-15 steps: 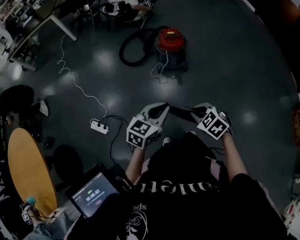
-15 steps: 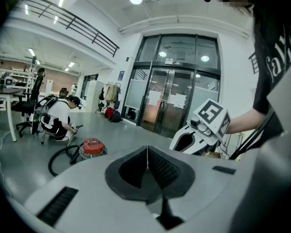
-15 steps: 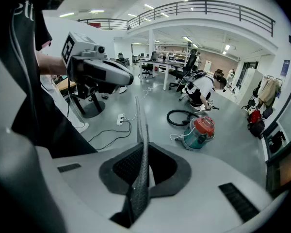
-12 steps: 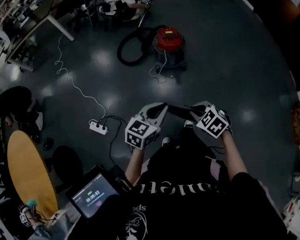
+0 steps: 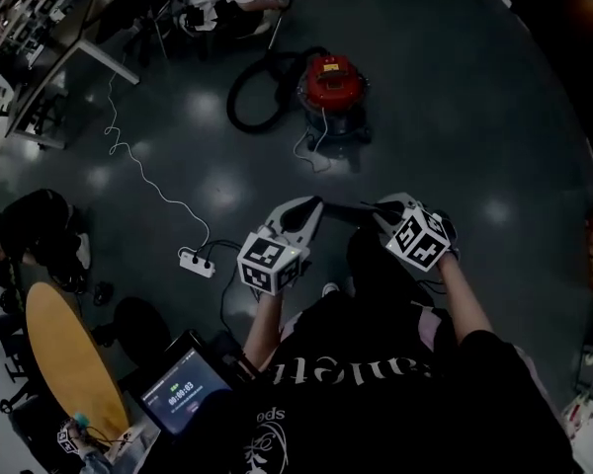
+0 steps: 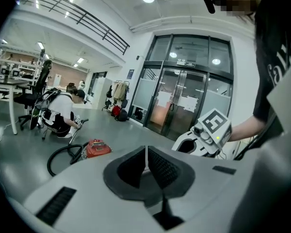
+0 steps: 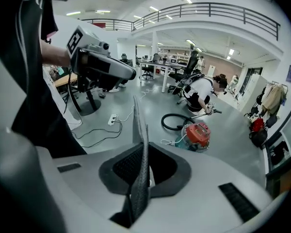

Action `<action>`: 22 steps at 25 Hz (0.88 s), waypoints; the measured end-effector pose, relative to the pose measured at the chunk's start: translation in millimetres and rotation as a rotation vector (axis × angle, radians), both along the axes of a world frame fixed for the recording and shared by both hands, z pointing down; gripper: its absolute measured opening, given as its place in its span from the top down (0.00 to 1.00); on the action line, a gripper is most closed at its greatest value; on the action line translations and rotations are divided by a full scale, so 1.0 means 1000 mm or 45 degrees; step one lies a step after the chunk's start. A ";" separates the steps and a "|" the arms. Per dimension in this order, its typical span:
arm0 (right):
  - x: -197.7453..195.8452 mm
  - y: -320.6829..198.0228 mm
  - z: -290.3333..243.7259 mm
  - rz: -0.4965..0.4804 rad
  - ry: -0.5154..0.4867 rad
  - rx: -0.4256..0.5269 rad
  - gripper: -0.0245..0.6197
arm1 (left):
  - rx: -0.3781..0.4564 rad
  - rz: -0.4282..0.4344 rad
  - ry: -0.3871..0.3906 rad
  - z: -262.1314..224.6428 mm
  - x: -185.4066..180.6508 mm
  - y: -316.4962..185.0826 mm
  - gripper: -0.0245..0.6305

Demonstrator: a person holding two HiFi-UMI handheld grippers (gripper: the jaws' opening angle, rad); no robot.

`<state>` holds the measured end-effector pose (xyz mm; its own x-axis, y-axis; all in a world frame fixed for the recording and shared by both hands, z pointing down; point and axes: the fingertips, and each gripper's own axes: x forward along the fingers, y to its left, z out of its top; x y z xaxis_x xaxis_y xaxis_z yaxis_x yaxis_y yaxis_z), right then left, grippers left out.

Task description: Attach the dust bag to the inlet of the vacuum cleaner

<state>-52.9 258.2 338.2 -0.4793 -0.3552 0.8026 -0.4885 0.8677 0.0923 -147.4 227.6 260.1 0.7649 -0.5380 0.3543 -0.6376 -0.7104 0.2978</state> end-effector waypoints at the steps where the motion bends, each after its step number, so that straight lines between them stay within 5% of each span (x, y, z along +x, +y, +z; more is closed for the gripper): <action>1: 0.006 -0.013 0.002 -0.014 0.001 0.003 0.90 | -0.008 0.004 -0.010 0.002 0.007 -0.013 0.95; 10: 0.054 -0.126 0.033 -0.148 0.027 -0.023 0.90 | 0.002 0.057 -0.120 0.024 0.070 -0.138 0.95; 22: 0.080 -0.242 0.135 0.009 0.050 -0.041 0.90 | -0.103 0.238 -0.253 0.129 0.088 -0.292 0.95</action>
<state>27.0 16.5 473.0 -0.4445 -0.3319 0.8320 -0.4910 0.8672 0.0836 -59.6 -64.4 388.9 0.7596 -0.3579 0.5431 -0.5493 -0.8001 0.2410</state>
